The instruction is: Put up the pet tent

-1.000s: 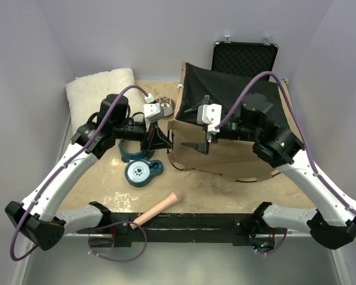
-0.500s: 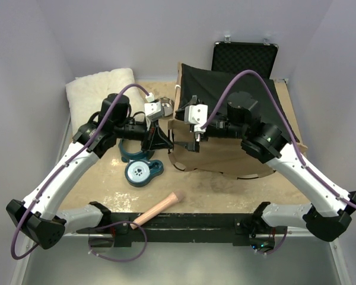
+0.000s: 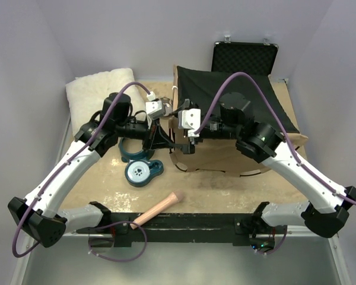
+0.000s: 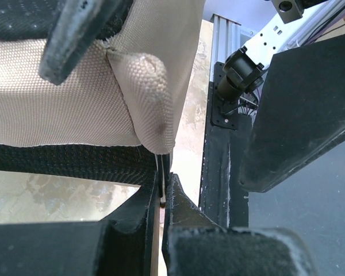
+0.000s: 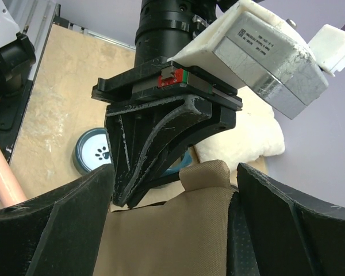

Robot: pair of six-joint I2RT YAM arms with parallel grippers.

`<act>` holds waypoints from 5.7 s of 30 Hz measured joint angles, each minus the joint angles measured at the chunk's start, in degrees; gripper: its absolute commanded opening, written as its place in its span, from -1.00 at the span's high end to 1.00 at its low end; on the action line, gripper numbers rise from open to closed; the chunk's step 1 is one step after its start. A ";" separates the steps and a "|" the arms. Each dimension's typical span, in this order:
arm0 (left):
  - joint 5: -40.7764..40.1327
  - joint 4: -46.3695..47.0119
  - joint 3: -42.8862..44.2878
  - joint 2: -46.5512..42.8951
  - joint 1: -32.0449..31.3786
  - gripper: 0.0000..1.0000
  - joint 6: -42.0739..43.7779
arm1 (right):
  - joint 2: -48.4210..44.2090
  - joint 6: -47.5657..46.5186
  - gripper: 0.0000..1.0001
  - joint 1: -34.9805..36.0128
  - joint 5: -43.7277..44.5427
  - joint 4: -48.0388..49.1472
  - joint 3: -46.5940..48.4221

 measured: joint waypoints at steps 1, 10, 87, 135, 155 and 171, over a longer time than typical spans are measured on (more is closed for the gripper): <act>0.11 0.11 0.00 0.13 0.00 1.00 -0.15 | 0.02 -0.13 -0.79 0.09 0.11 0.02 0.00; 1.84 1.90 0.00 1.55 0.00 1.00 -3.80 | 0.02 -0.85 -0.77 2.86 2.23 0.00 -0.20; 9.46 56.17 4.00 15.04 15.06 1.00 -71.95 | -40.76 -46.97 0.64 0.26 41.81 -10.54 -53.86; 2.49 38.60 13.53 12.90 31.04 -0.99 -33.64 | -29.97 32.96 1.00 -22.58 30.71 -13.84 -7.65; 0.07 31.01 11.28 10.60 29.18 -0.99 -28.48 | -27.21 58.47 1.00 -33.77 50.23 -2.08 -7.74; -0.90 23.43 10.60 10.19 24.09 -0.99 -22.47 | -32.94 39.41 -0.77 -36.94 20.92 -2.25 -13.31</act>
